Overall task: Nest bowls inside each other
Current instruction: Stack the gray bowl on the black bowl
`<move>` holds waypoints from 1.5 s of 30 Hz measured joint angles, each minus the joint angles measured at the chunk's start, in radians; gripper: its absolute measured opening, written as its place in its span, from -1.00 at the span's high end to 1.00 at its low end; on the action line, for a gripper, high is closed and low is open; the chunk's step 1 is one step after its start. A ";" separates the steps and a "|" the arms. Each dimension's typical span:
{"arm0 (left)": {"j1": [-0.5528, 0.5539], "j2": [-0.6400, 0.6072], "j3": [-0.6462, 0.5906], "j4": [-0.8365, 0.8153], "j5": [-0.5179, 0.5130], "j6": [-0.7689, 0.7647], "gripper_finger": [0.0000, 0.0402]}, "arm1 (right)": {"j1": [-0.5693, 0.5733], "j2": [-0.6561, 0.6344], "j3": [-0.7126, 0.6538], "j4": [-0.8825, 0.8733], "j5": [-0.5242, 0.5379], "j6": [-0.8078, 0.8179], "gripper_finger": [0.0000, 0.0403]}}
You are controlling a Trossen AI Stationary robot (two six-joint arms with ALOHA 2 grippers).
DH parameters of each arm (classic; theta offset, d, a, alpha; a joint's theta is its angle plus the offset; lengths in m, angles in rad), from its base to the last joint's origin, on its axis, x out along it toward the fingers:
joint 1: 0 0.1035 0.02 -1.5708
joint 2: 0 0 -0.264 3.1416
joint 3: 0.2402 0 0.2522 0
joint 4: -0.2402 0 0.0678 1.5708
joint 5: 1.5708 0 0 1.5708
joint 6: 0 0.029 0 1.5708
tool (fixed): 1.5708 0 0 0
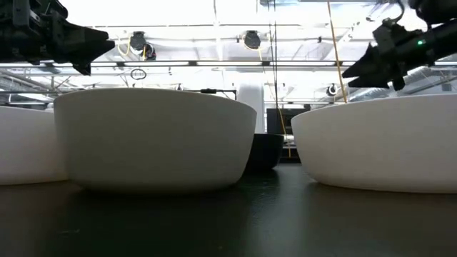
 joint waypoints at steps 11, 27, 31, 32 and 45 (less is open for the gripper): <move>0.000 0.000 0.000 -0.008 0.000 0.002 0.26 | -0.120 0.239 0.133 -0.153 -0.004 -0.044 -0.21; 0.000 0.000 0.000 -0.028 0.001 0.005 0.27 | -0.239 0.351 0.262 -0.366 -0.145 -0.051 -0.22; 0.000 0.000 0.000 -0.025 0.000 0.037 0.27 | -0.284 0.411 0.274 -0.383 -0.147 -0.055 -0.22; 0.000 0.000 0.000 -0.023 0.000 0.041 0.27 | -0.297 0.432 0.286 -0.394 -0.147 -0.057 -0.22; 0.000 0.000 0.000 -0.029 0.000 0.053 0.27 | -0.422 0.683 0.389 -0.511 -0.369 -0.147 -0.21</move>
